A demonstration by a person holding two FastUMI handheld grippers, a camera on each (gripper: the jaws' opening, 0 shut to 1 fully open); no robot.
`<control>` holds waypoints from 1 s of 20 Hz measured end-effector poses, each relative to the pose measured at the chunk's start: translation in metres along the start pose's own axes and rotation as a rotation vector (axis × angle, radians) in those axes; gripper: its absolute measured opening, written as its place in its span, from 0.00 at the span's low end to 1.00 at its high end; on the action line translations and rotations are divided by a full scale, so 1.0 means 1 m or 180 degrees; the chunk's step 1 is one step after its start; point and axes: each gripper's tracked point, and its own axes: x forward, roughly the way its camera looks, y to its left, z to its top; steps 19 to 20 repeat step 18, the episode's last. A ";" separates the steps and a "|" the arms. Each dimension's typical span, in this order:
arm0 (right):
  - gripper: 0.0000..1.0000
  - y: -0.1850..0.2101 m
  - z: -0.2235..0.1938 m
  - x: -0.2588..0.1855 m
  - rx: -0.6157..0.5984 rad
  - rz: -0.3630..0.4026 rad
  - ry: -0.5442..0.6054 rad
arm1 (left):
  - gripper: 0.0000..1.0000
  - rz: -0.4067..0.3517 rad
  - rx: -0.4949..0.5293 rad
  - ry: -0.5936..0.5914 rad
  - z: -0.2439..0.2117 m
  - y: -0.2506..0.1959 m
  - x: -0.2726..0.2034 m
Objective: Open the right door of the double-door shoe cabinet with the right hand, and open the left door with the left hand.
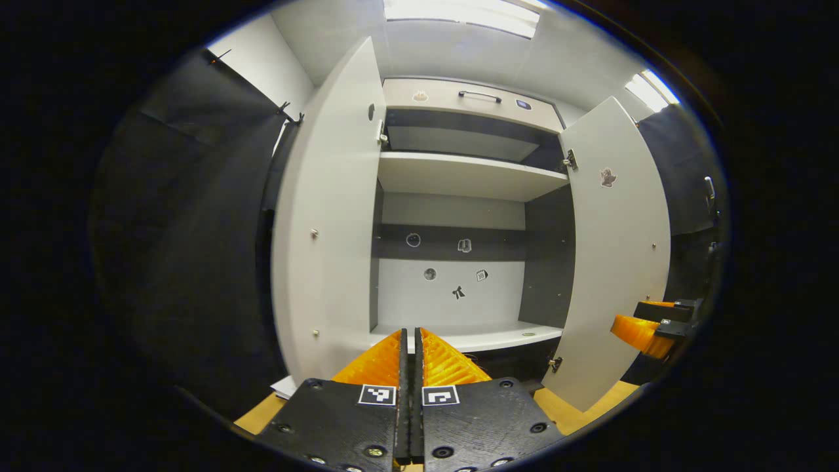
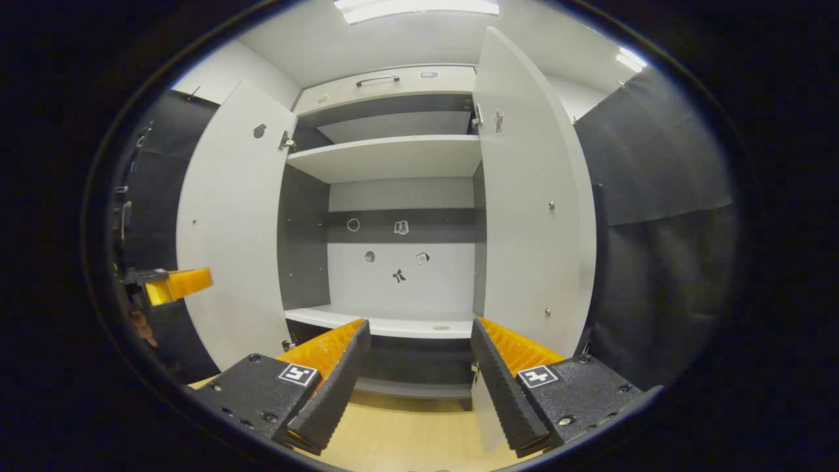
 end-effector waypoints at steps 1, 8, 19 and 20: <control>0.96 -0.001 0.001 -0.006 -0.0017 -0.0012 -0.0016 | 0.00 -0.0058 -0.0069 0.0064 -0.006 -0.009 0.006; 0.96 -0.015 0.008 -0.020 -0.0085 -0.0143 -0.0141 | 0.53 -0.0047 0.0127 -0.0026 -0.004 -0.030 0.012; 0.96 -0.015 0.004 -0.013 0.0097 -0.0140 -0.0141 | 0.87 0.0150 0.0345 -0.0151 0.005 -0.033 -0.016; 0.96 -0.015 0.004 -0.013 0.0097 -0.0140 -0.0141 | 0.87 0.0150 0.0345 -0.0151 0.005 -0.033 -0.016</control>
